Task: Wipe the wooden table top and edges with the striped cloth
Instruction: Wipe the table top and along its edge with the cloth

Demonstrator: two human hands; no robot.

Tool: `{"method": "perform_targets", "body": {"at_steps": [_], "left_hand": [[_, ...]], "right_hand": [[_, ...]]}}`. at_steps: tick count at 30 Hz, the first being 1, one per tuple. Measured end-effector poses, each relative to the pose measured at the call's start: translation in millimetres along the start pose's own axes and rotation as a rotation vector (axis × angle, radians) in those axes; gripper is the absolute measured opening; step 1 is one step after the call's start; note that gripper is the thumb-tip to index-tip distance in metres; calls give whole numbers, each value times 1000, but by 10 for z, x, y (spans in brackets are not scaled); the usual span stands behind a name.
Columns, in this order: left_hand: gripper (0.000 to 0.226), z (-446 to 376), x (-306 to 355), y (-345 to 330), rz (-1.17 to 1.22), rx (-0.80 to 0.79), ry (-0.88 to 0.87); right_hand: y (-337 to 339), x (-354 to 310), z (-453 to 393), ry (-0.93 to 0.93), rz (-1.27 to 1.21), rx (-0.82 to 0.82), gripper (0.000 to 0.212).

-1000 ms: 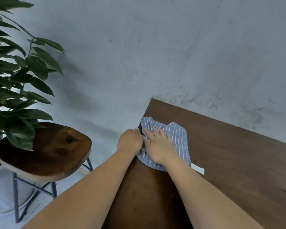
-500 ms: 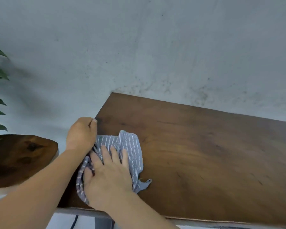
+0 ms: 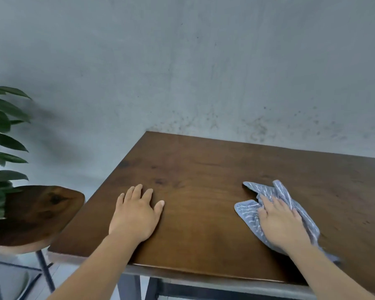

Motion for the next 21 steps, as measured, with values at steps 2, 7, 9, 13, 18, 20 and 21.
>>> {"method": "perform_targets", "body": {"at_steps": [2,7,9,13,18,20,21], "left_hand": [[62,-3,31,-11,12,17,12],[51,-53,130,-85,32,88,14],[47,-94,204,-160,65,136,-12],[43,-123,539,-277,257,218,-12],[52,-56,923,-454,127,95,-13],[54,-52,943,-464,85,83,-10],[54,-45,941,-460,72,84,-7]], "right_hand": [[42,-313,-57,-102,-61,-18,57],[179,-1421,71,162,-81,-33,55],[220,-1683,295,407,-99,-10,53],[195,-1344,539,628,-60,37,52],[-12,-42,301,427,-53,58,50],[-65,483,117,266,-27,37,50],[-73,658,29,186,-26,20,50]]}}
Point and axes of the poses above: each hand's wrist, its own z-axis away from the middle knuckle, its own y-axis out of the back of the hand, x = y × z, the point moved 1 cm from there along -z, towards the middle knuckle, and after that the axes turned 12 degrees about z, right-handed, at the moved point
